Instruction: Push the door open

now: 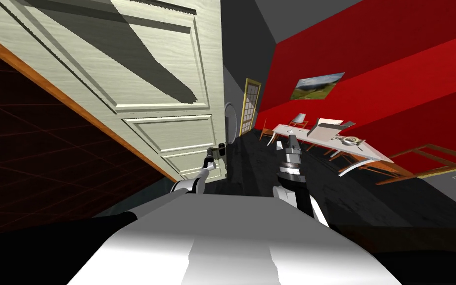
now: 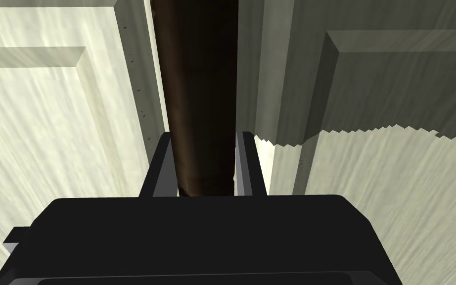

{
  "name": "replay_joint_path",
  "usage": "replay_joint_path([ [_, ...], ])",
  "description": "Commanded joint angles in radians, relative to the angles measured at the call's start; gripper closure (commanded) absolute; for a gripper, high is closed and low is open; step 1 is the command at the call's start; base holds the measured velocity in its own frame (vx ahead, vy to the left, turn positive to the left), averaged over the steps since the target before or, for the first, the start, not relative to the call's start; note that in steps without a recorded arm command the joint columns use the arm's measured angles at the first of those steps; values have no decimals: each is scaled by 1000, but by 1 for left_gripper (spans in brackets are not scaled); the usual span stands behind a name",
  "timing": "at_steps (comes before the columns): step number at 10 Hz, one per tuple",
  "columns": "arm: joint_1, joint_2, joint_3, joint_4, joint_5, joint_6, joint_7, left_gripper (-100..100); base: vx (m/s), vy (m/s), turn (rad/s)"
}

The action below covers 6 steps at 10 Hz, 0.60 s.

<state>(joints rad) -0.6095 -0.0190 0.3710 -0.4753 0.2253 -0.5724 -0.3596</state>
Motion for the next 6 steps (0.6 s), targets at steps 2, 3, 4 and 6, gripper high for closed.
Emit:
replay_joint_path([
  [2,-6,-20,5,-3,1,-4,-13,100,107,-182,165],
  [3,-8,-25,6,-2,1,-5,-16,100,83,-195,115],
  [4,-9,-29,7,-1,1,-6,-17,100,31,-180,45],
  [6,-12,9,20,24,7,-28,-14,100,20,12,59],
])
